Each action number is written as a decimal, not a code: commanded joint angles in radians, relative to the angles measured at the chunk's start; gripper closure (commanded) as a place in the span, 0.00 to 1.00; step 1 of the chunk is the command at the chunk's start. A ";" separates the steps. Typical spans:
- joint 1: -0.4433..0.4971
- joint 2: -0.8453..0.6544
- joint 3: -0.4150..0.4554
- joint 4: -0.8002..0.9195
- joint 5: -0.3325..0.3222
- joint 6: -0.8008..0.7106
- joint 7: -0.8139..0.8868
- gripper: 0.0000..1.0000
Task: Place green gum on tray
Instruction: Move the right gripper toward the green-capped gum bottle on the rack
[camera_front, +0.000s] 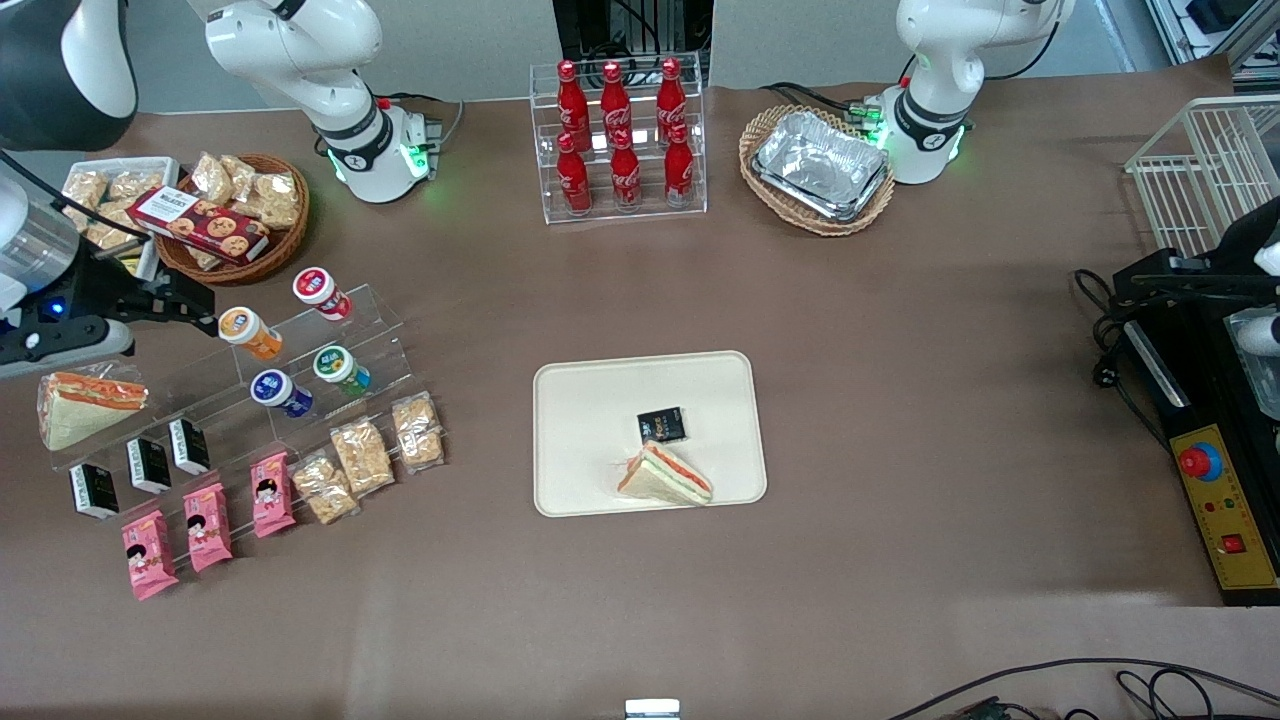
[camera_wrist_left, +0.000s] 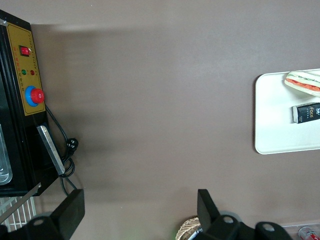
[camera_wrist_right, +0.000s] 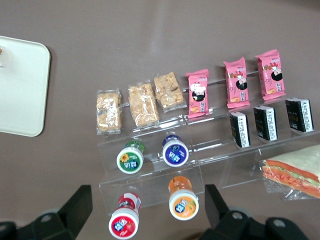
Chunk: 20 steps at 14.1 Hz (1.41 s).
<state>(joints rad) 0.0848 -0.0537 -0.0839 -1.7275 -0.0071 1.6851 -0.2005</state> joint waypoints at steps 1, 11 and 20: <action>-0.003 -0.021 0.003 0.026 -0.011 -0.062 0.021 0.00; 0.007 -0.122 0.164 -0.211 -0.024 0.063 0.286 0.00; -0.011 -0.049 0.110 -0.498 -0.011 0.466 0.254 0.00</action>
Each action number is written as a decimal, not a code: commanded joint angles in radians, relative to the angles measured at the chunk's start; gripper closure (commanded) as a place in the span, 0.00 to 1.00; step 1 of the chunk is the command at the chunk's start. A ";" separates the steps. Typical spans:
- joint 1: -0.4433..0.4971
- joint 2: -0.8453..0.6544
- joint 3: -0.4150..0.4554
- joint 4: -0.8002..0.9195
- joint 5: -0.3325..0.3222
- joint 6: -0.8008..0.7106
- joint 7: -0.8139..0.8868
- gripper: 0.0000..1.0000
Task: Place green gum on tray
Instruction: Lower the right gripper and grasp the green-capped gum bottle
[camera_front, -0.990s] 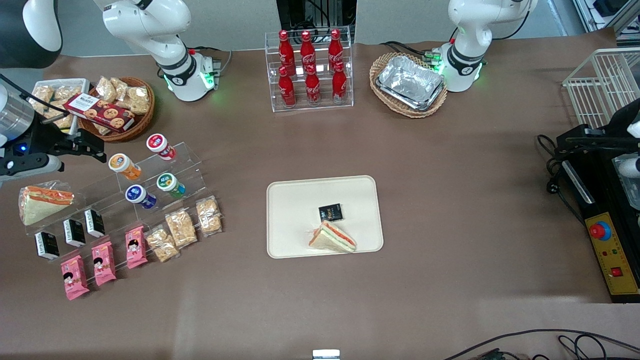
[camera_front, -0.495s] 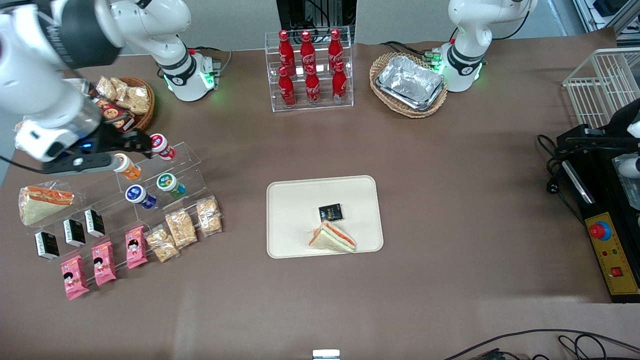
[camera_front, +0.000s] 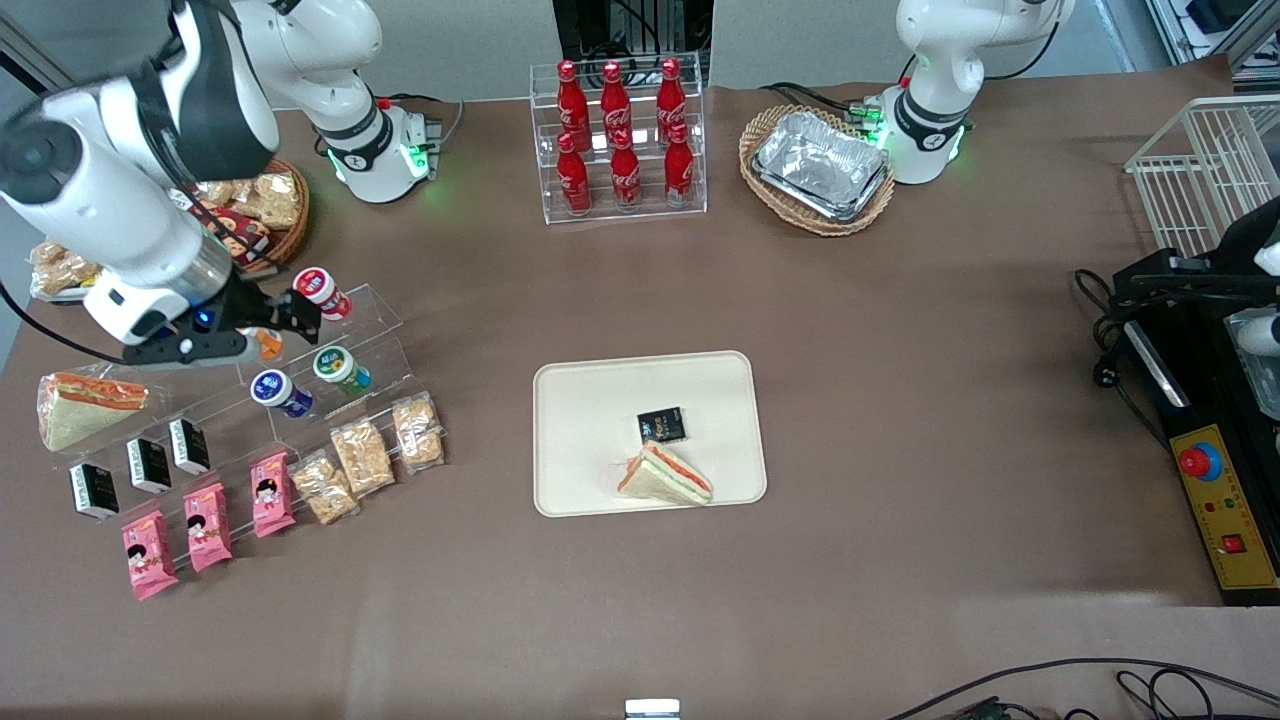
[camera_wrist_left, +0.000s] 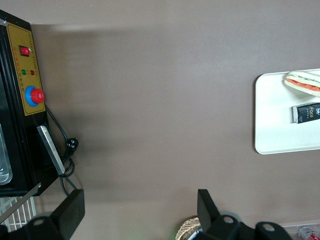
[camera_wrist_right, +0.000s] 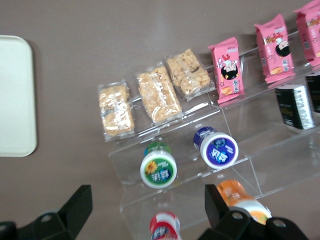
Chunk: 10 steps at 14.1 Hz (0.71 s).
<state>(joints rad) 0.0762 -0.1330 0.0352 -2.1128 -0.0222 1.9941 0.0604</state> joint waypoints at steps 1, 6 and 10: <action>-0.003 0.056 -0.009 -0.137 0.007 0.196 -0.007 0.00; -0.006 0.139 -0.011 -0.196 0.007 0.308 -0.007 0.01; -0.012 0.147 -0.011 -0.237 0.007 0.350 -0.007 0.01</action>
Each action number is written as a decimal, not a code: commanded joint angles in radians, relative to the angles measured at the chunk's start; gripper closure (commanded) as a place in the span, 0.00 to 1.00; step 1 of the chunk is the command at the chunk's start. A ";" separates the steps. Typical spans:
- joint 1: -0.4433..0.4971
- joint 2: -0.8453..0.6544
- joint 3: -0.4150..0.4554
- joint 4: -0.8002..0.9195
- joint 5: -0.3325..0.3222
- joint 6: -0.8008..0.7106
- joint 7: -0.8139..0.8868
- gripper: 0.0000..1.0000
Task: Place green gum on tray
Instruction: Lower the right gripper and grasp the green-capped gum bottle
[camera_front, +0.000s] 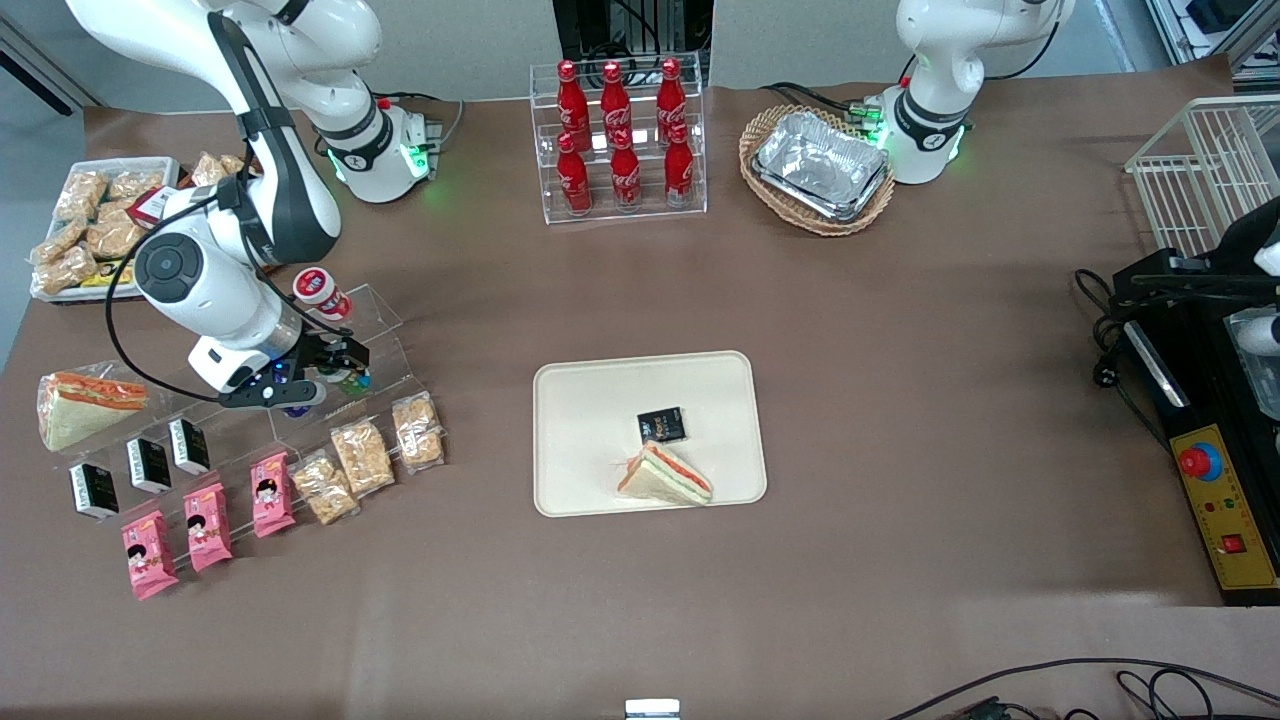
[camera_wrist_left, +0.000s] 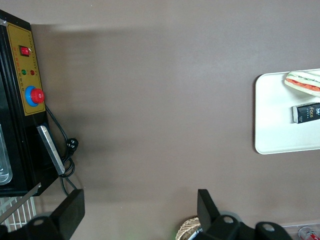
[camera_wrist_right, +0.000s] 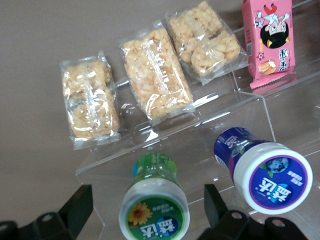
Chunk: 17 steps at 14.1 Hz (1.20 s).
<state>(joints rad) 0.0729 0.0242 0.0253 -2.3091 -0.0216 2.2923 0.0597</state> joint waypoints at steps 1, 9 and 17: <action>-0.008 -0.010 -0.002 -0.055 0.006 0.068 -0.006 0.01; -0.012 0.029 -0.031 -0.058 0.005 0.147 -0.008 1.00; -0.001 -0.144 -0.053 0.164 0.055 -0.303 -0.057 1.00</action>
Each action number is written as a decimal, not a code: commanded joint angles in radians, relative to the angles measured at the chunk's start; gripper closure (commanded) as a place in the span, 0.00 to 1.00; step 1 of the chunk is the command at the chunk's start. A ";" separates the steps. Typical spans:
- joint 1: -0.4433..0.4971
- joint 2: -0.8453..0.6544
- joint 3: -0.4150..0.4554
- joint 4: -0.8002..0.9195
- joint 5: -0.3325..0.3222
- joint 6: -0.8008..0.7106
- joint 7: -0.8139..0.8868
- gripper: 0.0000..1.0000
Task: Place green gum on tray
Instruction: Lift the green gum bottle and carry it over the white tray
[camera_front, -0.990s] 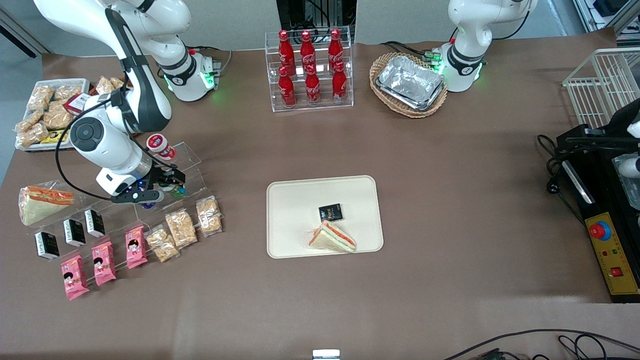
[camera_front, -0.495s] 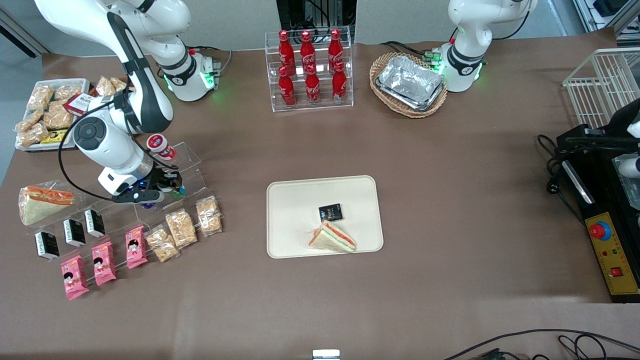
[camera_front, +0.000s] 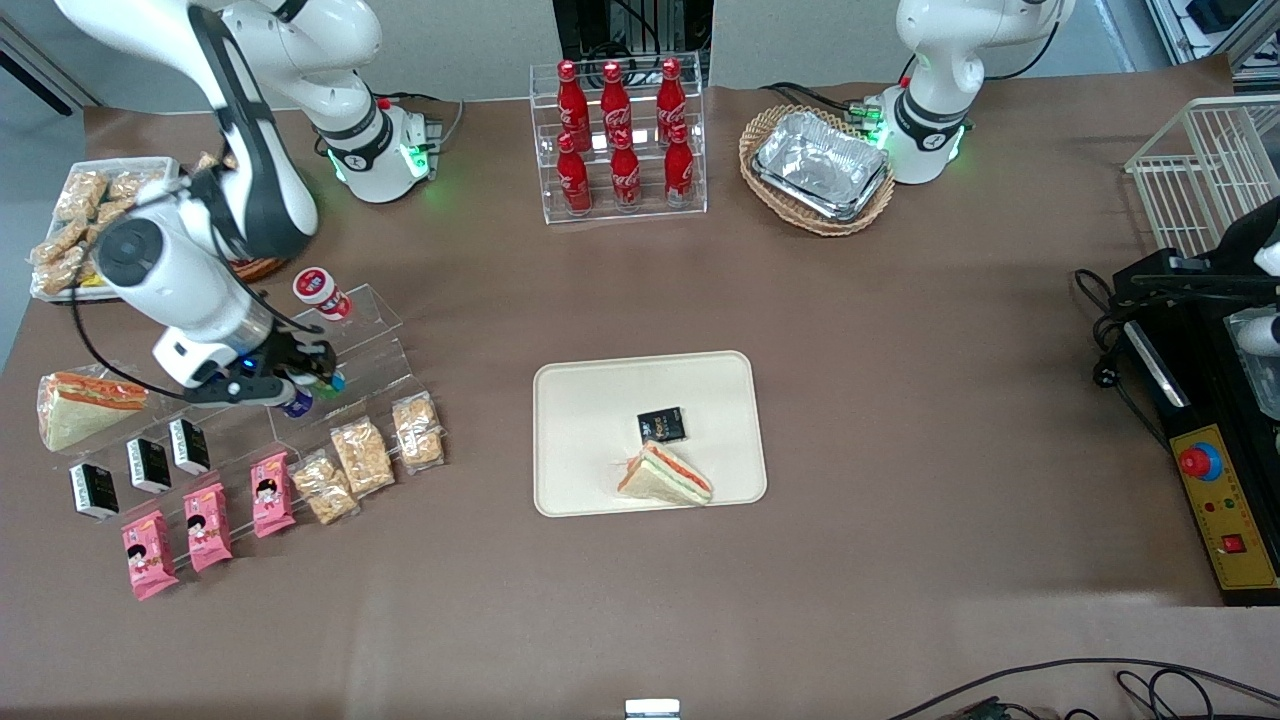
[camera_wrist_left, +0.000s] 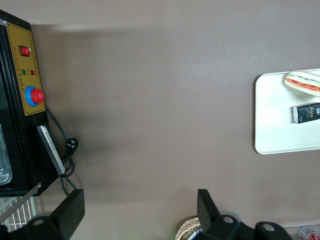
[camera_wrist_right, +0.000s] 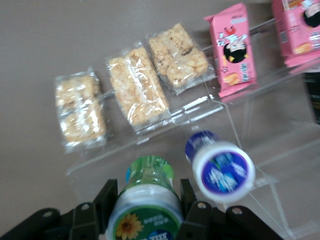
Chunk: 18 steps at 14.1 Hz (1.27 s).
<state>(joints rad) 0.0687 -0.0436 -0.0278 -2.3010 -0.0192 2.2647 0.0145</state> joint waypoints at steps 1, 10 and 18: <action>0.002 -0.079 0.000 0.234 0.079 -0.383 -0.007 1.00; 0.046 -0.041 0.296 0.505 0.114 -0.591 0.555 1.00; 0.133 0.325 0.548 0.577 -0.072 -0.288 1.033 1.00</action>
<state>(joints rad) 0.1432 0.1111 0.5006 -1.7888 0.0289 1.8989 0.9188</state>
